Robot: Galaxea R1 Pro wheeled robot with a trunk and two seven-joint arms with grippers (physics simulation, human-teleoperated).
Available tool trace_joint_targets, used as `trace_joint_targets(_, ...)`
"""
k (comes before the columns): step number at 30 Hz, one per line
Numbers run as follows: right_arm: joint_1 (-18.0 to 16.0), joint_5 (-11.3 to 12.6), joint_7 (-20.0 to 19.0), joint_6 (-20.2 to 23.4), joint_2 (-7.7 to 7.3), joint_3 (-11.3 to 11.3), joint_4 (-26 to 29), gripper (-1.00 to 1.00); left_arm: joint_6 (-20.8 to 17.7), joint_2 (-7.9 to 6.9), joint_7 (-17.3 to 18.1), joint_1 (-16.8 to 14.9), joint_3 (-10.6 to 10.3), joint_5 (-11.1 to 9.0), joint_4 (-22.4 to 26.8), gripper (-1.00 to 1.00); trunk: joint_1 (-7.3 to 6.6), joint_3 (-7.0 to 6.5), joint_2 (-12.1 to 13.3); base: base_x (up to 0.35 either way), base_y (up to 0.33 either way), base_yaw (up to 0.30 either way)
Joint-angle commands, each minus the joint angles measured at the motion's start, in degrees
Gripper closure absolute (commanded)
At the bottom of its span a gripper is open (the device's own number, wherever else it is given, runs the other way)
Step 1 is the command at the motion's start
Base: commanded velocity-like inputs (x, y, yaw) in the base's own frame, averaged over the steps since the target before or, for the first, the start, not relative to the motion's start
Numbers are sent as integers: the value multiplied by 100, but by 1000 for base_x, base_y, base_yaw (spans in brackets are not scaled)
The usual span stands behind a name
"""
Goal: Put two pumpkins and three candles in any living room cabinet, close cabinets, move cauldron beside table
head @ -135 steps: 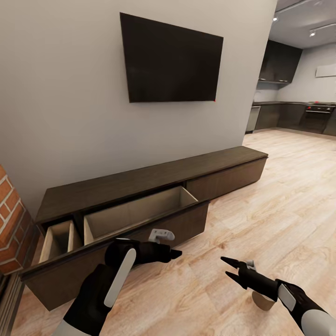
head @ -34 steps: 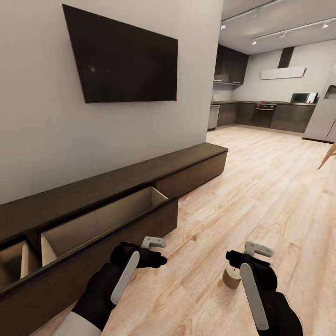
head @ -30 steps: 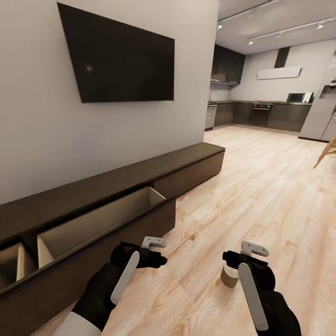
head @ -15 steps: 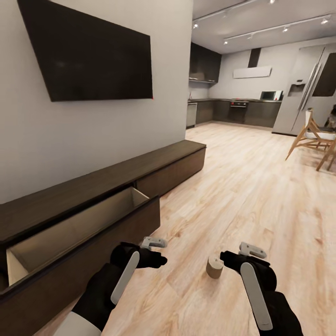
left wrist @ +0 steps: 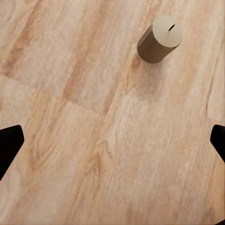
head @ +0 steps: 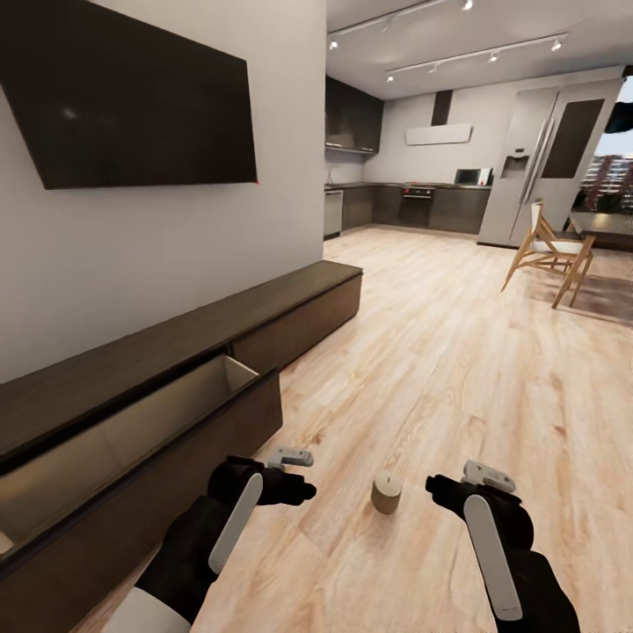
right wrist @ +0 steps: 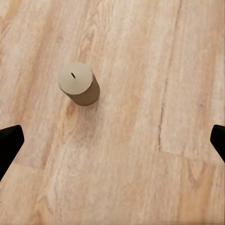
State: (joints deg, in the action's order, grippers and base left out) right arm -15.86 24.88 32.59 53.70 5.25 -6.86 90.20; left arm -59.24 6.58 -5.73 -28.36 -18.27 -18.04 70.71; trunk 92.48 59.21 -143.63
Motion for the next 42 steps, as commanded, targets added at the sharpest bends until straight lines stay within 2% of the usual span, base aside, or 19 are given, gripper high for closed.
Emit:
trace_joint_targets(1, -3, 55, 52, 12, 3, -20, 7, -100, -18, -2, -59, -3, -7, -59, 4, -100, -1, 6, -2, 0, 174, -27)
trace_joint_targets(15, -5, 70, 46, 16, 11, -45, 5, -100, -18, 0, -76, -3, -11, -68, 4, -100, -1, 6, -2, 2, 37, -10)
trace_joint_targets(24, -3, 76, 39, 10, 8, -48, -2, -100, -18, -5, -67, 3, -17, -76, 14, -100, -1, -29, -2, -7, 11, -195)
trace_joint_targets(42, -5, 78, 37, 9, 3, -59, -3, -100, -18, -8, -85, 6, -27, -77, 49, -100, -1, -117, -2, -274, 80, -261)
